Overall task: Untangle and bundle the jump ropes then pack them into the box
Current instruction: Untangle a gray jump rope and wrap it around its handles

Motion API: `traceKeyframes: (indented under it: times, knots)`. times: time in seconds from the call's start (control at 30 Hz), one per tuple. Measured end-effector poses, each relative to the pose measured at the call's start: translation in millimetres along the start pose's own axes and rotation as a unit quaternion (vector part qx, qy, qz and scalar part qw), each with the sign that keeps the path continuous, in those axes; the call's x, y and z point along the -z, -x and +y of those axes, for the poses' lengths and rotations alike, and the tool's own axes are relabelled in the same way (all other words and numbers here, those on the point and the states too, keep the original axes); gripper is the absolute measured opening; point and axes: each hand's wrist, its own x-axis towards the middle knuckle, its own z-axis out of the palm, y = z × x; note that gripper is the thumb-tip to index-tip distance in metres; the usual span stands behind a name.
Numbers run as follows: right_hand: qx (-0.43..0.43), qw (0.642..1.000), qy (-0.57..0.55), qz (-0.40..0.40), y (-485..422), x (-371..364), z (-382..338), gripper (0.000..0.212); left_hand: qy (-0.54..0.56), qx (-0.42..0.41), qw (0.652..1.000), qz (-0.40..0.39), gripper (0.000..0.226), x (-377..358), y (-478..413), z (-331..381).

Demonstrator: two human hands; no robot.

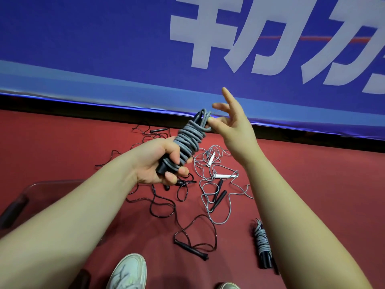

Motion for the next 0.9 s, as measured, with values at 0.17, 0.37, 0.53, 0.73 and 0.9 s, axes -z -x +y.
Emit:
traceKeyframes:
  times: [0.17, 0.37, 0.53, 0.73, 0.9]
  knots:
    - [-0.044, 0.992, -0.082, -0.09, -3, 10, 2, 0.038, -0.029, 0.009, 0.999, -0.024, 0.062, 8, 5, 1]
    - [-0.044, 0.983, -0.082, -0.158, -1, 17, 0, 0.03, -0.149, -0.004, 0.988, 0.025, 0.06, 6, 9, 5]
    - [-0.033, 0.974, -0.092, -0.204, 1, 26, 5, 0.025, -0.179, 0.01, 0.984, 0.015, 0.064, 4, 8, 3]
    - [0.032, 0.963, -0.031, -0.267, 3, 28, -2, 0.028, -0.118, 0.055, 0.989, -0.07, 0.062, 14, 13, 4]
    - [0.073, 0.943, -0.189, -0.264, 4, 19, -6, 0.027, -0.038, 0.075, 0.983, -0.16, 0.059, 15, 13, 7]
